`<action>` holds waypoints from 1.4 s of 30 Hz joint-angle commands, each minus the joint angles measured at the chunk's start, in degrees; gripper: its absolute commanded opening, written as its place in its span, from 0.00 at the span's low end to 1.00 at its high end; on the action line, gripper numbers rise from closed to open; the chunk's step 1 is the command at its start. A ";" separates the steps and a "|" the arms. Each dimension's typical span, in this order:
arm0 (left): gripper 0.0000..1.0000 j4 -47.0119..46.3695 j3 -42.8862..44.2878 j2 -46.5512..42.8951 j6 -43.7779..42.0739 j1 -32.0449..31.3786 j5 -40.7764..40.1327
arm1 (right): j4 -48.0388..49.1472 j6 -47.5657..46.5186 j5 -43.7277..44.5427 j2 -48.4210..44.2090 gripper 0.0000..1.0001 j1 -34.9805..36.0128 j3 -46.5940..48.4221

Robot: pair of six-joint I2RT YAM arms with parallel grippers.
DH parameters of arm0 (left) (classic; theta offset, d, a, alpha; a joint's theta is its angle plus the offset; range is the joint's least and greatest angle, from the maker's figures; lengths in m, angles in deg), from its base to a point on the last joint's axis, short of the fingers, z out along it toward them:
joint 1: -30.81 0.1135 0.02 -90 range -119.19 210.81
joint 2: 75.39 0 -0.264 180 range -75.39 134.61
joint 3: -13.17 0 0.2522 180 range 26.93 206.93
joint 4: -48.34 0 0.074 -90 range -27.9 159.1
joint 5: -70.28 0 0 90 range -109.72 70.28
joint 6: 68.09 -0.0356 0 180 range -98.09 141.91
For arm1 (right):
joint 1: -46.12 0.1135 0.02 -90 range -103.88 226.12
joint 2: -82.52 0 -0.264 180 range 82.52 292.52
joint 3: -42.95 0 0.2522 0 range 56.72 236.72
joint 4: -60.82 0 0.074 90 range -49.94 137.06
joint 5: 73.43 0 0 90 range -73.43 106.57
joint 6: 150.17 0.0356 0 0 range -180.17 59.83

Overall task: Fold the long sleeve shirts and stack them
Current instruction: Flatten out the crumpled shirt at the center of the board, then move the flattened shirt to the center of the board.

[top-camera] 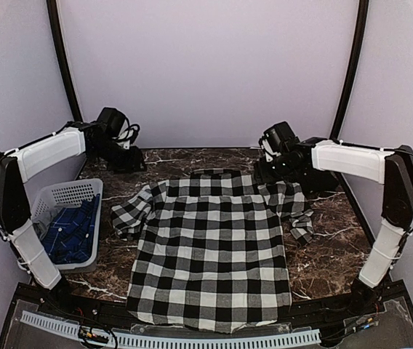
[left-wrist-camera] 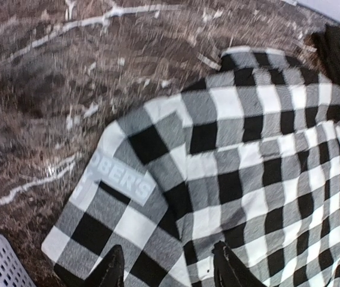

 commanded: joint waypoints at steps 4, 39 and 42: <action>0.48 -2.52 12.24 8.74 2.38 -2.69 3.26 | 2.48 -0.23 -0.34 5.48 0.69 0.65 11.61; 0.40 -15.11 15.54 33.82 15.75 -6.58 7.58 | 0.20 7.50 -17.49 43.73 0.46 -4.33 43.06; 0.40 -13.96 19.74 36.56 15.44 -5.61 7.93 | -0.12 6.91 -19.37 47.10 0.46 -5.07 48.83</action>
